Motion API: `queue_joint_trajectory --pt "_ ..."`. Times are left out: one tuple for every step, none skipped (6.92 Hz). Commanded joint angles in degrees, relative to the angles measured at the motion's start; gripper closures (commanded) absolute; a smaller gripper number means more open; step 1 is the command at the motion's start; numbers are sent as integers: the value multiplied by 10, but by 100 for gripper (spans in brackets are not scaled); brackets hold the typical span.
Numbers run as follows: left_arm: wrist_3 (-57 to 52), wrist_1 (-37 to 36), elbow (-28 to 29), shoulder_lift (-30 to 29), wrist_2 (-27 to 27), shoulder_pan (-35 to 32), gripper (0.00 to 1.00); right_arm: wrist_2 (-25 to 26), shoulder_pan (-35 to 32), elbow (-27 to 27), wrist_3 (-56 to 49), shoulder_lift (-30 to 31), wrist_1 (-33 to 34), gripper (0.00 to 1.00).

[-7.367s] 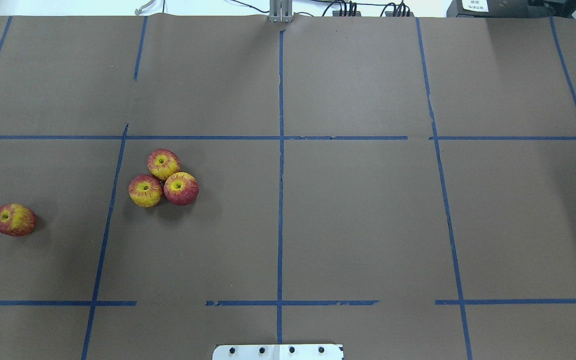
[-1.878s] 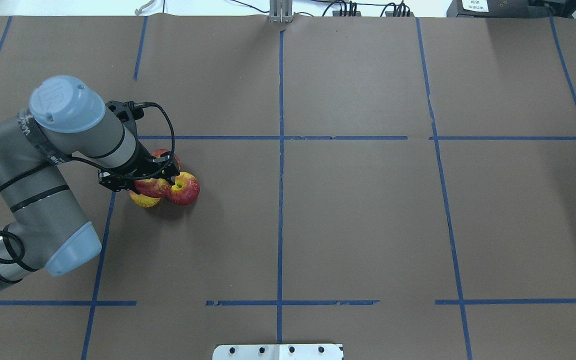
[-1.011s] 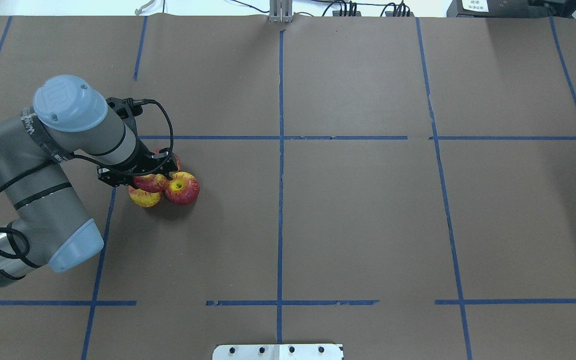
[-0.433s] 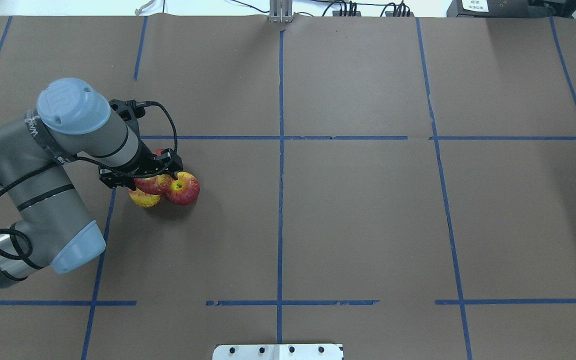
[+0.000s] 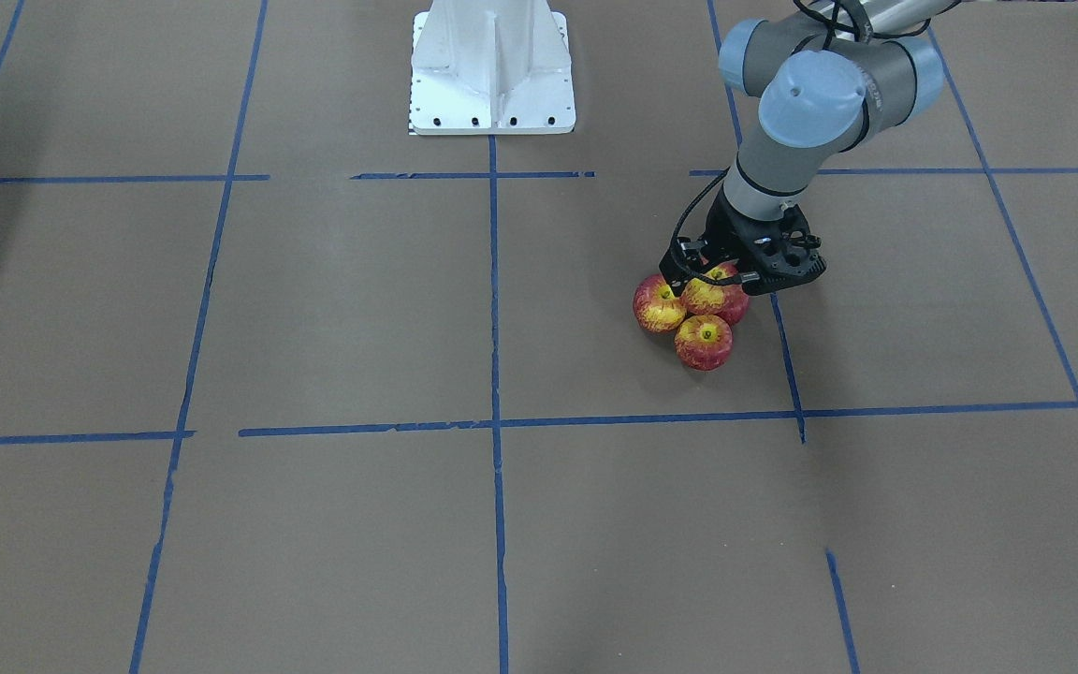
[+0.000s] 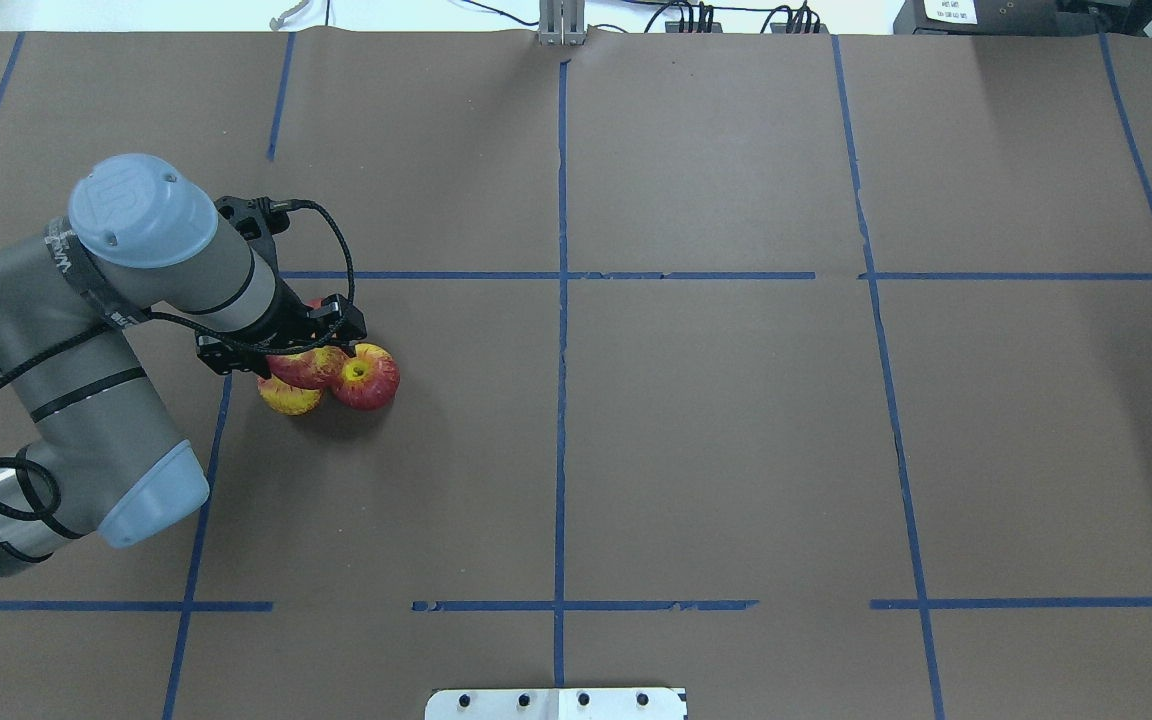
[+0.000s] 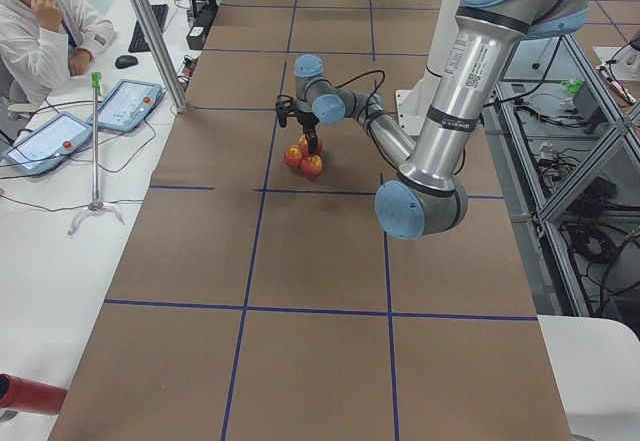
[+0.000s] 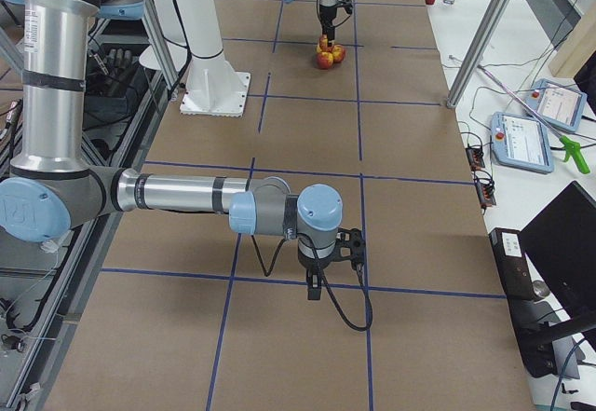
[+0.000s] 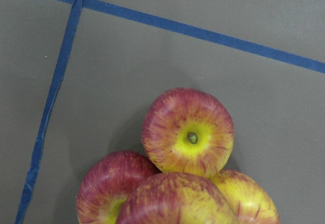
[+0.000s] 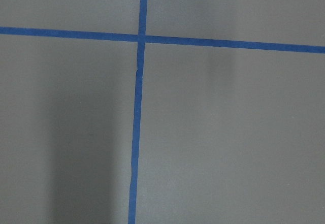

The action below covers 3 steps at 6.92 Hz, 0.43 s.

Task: Stack apples
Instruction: 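Open the left gripper and withdraw the left arm away from the apples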

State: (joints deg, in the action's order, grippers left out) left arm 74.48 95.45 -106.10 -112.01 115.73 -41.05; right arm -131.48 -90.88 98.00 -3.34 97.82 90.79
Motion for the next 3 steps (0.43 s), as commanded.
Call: queue_joint_trajectory --pt "-61 -8 -51 13 5 -45 0 0 0 0 0 0 0 0" --pt "-120 -5 -68 46 7 -74 0 0 0 0 0 0 0 0" --pt "-186 -1 -79 83 10 -95 0 0 0 0 0 0 0 0"
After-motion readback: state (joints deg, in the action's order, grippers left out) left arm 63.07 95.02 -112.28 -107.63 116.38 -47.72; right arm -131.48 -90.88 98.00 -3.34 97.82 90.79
